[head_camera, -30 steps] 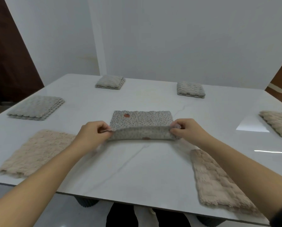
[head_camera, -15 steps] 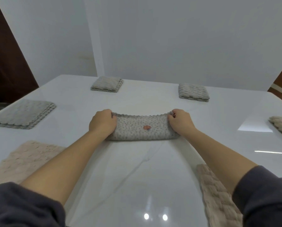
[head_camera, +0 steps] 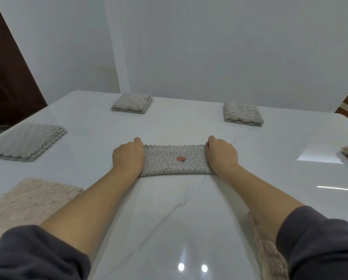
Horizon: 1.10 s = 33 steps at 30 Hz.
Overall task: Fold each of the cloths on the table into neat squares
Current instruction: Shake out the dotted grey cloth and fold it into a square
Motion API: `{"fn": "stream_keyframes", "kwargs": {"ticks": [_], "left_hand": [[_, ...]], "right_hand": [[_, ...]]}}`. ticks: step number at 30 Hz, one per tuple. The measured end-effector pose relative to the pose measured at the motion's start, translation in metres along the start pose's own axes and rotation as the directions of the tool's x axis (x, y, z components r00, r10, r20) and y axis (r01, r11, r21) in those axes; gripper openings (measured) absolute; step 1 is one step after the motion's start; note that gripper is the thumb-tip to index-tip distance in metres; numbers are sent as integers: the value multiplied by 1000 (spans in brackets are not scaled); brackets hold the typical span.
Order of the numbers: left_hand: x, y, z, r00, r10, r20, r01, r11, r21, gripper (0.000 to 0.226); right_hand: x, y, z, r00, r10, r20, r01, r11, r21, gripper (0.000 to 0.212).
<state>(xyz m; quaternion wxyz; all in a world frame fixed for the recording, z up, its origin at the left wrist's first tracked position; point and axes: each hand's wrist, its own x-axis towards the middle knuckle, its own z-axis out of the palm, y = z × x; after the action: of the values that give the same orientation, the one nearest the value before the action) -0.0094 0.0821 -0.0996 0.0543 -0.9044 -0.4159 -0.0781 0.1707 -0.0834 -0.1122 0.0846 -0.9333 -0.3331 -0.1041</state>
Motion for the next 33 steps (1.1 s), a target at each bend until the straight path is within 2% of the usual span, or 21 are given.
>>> {"fn": "stream_keyframes", "kwargs": {"ticks": [3, 5, 6, 10, 13, 17, 24, 33], "left_hand": [[-4, 0, 6, 991, 24, -135, -18, 999, 44, 35], [-2, 2, 8, 955, 129, -267, -113, 991, 74, 45], [-3, 7, 7, 940, 189, -284, -183, 982, 47, 50], [-13, 43, -5, 895, 440, -72, -444, 871, -208, 62], [-19, 72, -3, 855, 515, 68, -469, 822, -324, 62], [-19, 83, 8, 851, 493, 181, -419, 846, -330, 64], [-19, 42, 18, 914, 356, 193, -298, 915, -273, 76], [-8, -7, 26, 945, 241, 222, -183, 951, -251, 70]], "right_hand": [[-4, 0, 1, 997, 9, -79, -16, 996, -92, 24], [-4, 1, 5, 992, -15, -125, 2, 995, -99, 31], [-2, 1, 7, 992, -24, -125, 12, 995, -97, 34], [1, 3, 8, 997, -40, -59, 35, 997, -73, 41], [1, 4, 8, 999, -49, -10, 48, 995, -83, 41], [2, 6, 8, 999, -41, 33, 43, 997, -65, 41], [-1, 8, 2, 997, -25, 75, 24, 999, 24, 36], [-2, 9, 2, 998, -26, 56, 24, 999, 33, 36]]}}
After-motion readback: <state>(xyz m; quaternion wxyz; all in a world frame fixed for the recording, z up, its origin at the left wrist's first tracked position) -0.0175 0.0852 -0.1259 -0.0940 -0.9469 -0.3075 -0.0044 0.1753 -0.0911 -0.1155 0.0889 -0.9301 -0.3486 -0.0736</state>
